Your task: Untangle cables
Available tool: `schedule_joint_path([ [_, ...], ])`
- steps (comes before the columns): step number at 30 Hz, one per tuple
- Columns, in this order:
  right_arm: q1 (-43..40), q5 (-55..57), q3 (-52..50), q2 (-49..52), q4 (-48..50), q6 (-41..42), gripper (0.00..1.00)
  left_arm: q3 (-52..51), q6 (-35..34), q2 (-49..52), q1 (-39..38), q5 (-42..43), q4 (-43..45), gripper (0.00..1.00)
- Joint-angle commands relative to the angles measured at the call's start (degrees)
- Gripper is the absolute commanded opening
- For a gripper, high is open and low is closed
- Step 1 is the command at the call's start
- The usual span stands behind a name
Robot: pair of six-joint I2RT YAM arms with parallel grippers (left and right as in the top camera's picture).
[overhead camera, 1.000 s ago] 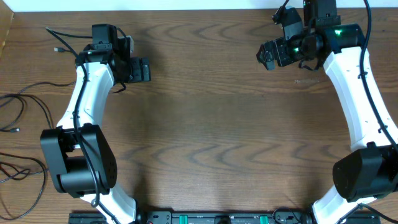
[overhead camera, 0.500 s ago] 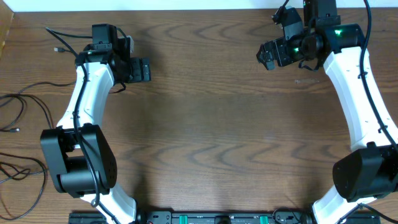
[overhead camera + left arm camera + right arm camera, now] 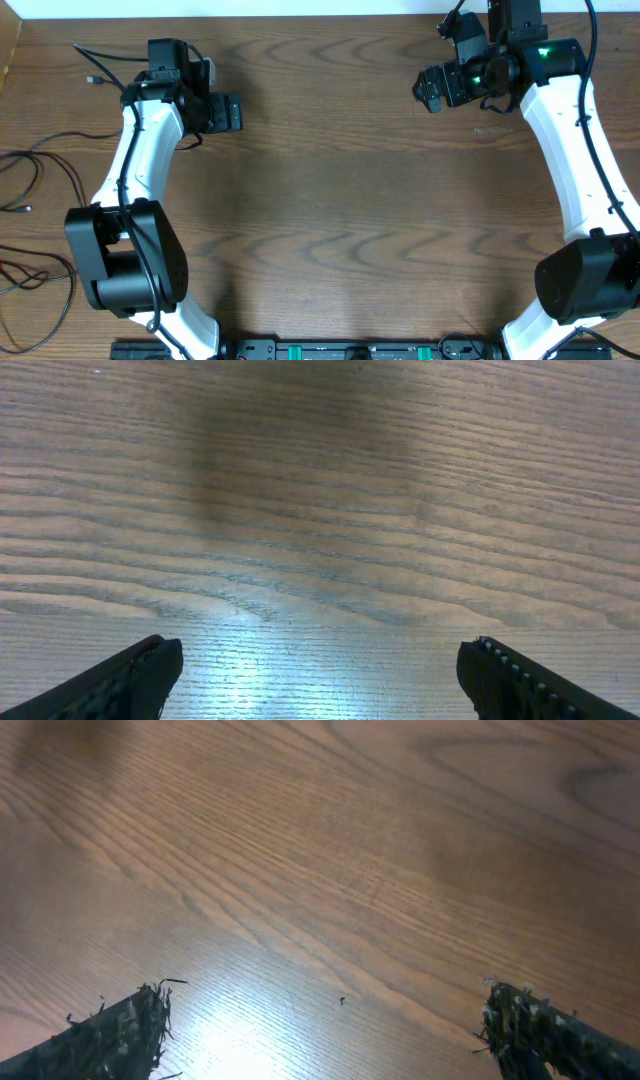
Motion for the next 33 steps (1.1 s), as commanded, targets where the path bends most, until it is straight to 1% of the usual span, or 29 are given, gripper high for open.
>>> schedule_joint_path([
  [1, 0.28, 0.26, -0.31, 0.09, -0.07, -0.44, 0.99, -0.48, 0.81, 0.42, 0.04, 0.85, -0.20, 0.92],
  [5, 0.28, 0.26, -0.31, 0.09, -0.07, -0.44, 0.99, -0.48, 0.90, 0.39, 0.04, -1.07, 1.29, 0.92],
  [13, 0.33, 0.26, -0.31, 0.09, -0.07, -0.44, 0.99, -2.16, 2.97, -1.09, 0.02, -0.92, 12.33, 0.92],
  [16, 0.33, 0.26, -0.31, 0.09, -0.07, -0.44, 0.99, -4.59, 2.97, -4.17, 0.02, 1.20, 19.56, 0.92],
  [20, 0.33, 0.28, -0.31, 0.09, -0.07, -0.44, 0.99, -10.43, 2.95, -10.27, 0.00, 3.93, 30.93, 0.92],
  [21, 0.33, 0.26, -0.31, 0.09, -0.07, -0.44, 0.99, -14.16, 2.97, -13.88, -0.39, 3.87, 36.72, 0.92],
  [26, 0.33, 0.26, -0.31, 0.09, -0.07, -0.44, 0.99, -25.77, 3.93, -24.33, -1.77, 3.65, 53.18, 0.92],
  [30, 0.33, 0.26, -0.31, 0.09, -0.07, -0.44, 0.99, -35.47, 4.46, -33.53, -2.84, 3.67, 64.00, 0.92],
  [33, 0.33, 0.26, -0.31, 0.09, -0.07, -0.44, 0.99, -42.14, 4.46, -40.98, -3.34, 3.67, 68.98, 0.92],
])
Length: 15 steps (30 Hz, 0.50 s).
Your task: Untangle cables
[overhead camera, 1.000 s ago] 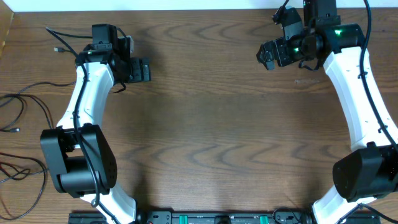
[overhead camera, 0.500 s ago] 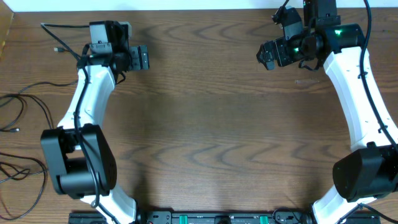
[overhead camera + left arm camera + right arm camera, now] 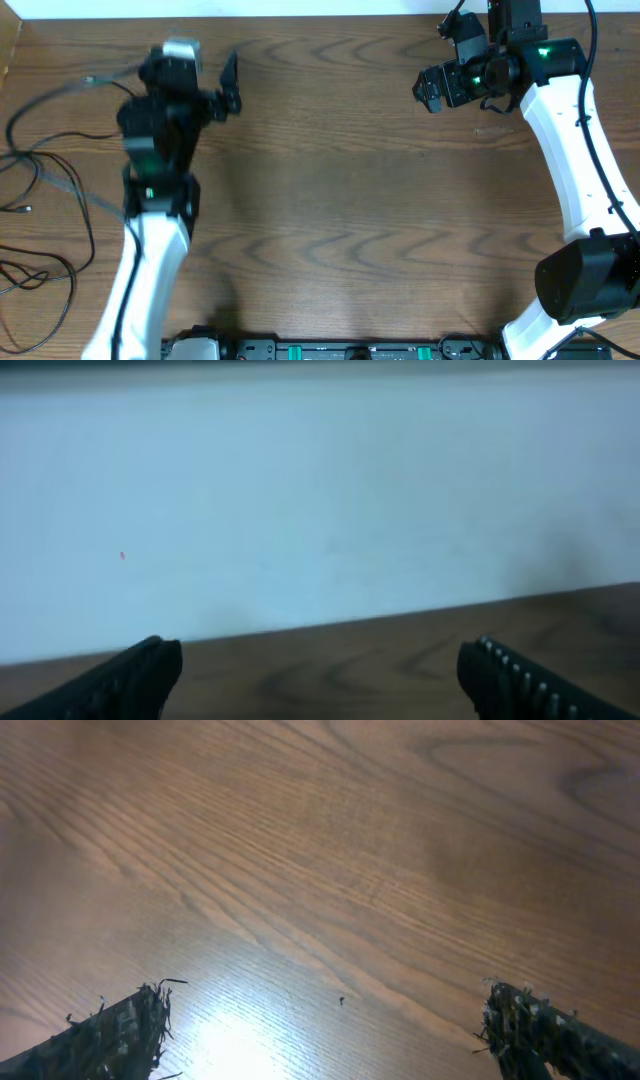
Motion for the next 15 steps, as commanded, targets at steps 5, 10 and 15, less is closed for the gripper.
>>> schedule_joint_path([
  [5, 0.33, 0.13, -0.28, 0.09, -0.04, -0.44, 0.99, -14.78, 1.95, -18.58, -0.39, 0.48, 4.94, 0.92],
  [10, 0.33, 0.13, -0.28, 0.09, -0.04, -0.44, 0.99, -24.30, 4.79, -30.64, -0.33, 0.48, 4.94, 0.92],
  [15, 0.33, 0.13, -0.28, 0.09, -0.04, -0.44, 0.99, -33.92, 5.35, -40.89, -0.22, 0.44, 4.96, 0.92],
])
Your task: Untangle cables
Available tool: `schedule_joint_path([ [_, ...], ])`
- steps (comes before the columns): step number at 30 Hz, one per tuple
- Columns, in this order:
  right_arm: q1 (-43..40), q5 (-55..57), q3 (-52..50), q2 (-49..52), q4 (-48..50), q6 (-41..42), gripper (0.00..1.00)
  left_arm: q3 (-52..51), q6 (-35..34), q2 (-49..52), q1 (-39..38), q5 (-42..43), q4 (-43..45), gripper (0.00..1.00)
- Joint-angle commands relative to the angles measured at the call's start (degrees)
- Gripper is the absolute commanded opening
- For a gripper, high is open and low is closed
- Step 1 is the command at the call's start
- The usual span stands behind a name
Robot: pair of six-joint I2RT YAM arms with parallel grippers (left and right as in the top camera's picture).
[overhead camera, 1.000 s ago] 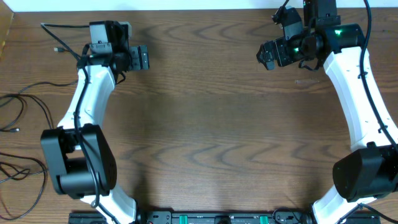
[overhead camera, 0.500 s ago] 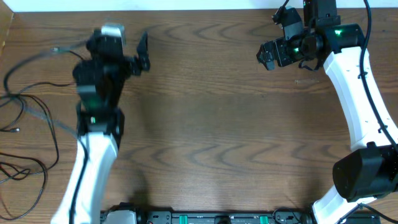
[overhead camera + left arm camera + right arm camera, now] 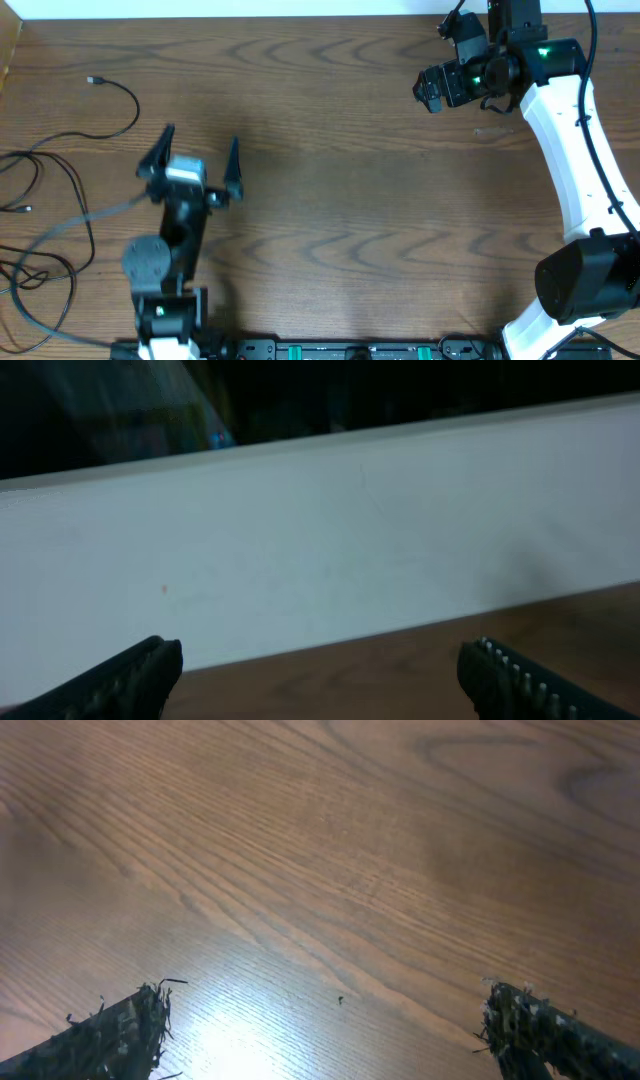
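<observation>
Thin black cables (image 3: 78, 180) lie in loose loops along the table's left edge in the overhead view; one strand (image 3: 133, 100) ends in a small plug (image 3: 92, 79) at the back left. My left gripper (image 3: 197, 148) stands open to the right of them, holding nothing; its wrist view shows the fingers (image 3: 130, 680) against a white wall, with no cable in sight. At the back right my right gripper (image 3: 428, 90) hangs open above bare wood, and its frayed pads (image 3: 110, 1035) are wide apart.
A white wall (image 3: 320, 560) runs along the table's back edge. The left arm's base (image 3: 160, 300) sits near the front edge. The right arm (image 3: 570, 170) spans the right side. The brown wooden table (image 3: 350, 200) fills the middle.
My left arm has drawn back from the back left to the front left, and its open gripper is now nearer the table's middle. The cables lie still. The right arm has not moved.
First my left gripper was open, low over bare wood at the back left, beside the cables. Then the arm had lifted and its camera faced the white wall, the cables blurred. Now it stands folded near the front edge. The right gripper stayed open throughout.
</observation>
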Motion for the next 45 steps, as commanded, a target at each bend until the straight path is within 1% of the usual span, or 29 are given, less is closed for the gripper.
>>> schedule_joint_path([
  [1, 0.33, 0.00, -0.28, 0.09, -0.07, -0.42, 0.99, -6.16, 1.66, -5.97, 0.04, 0.46, 0.20, 0.92],
  [6, 0.33, -0.02, -0.28, 0.09, -0.07, -0.42, 0.99, -17.09, 1.64, -15.23, 0.04, -1.79, 0.24, 0.92],
  [10, 0.33, -0.02, -0.28, 0.09, -0.07, -0.42, 0.99, -17.49, 1.66, -21.40, 0.04, -3.04, -9.49, 0.93],
  [15, 0.33, -0.02, -0.28, 0.09, -0.07, -0.42, 0.99, -17.49, 1.64, -26.18, 0.02, -3.21, -15.67, 0.93],
  [18, 0.33, -0.02, -0.28, 0.09, -0.07, -0.42, 0.99, -17.51, 1.64, -28.52, 0.02, -3.48, -20.87, 0.93],
  [19, 0.33, -0.02, -0.28, 0.09, -0.07, -0.42, 0.99, -17.49, 1.62, -29.55, 0.04, -3.58, -23.43, 0.92],
  [20, 0.33, -0.02, -0.28, 0.09, -0.07, -0.42, 0.99, -17.49, 1.60, -31.41, 0.02, -4.09, -28.00, 0.93],
  [24, 0.33, -0.02, -0.28, 0.09, -0.07, -0.42, 0.99, -17.51, 1.55, -33.33, 0.04, -5.60, -35.26, 0.92],
  [29, 0.31, -0.02, -0.28, 0.09, -0.07, -0.42, 0.99, -17.49, 0.72, -34.84, 0.02, -7.41, -35.50, 0.93],
  [45, 0.37, -0.02, -0.28, 0.09, -0.07, -0.42, 0.99, -17.49, -0.13, -34.58, -0.09, -7.02, -35.28, 0.92],
])
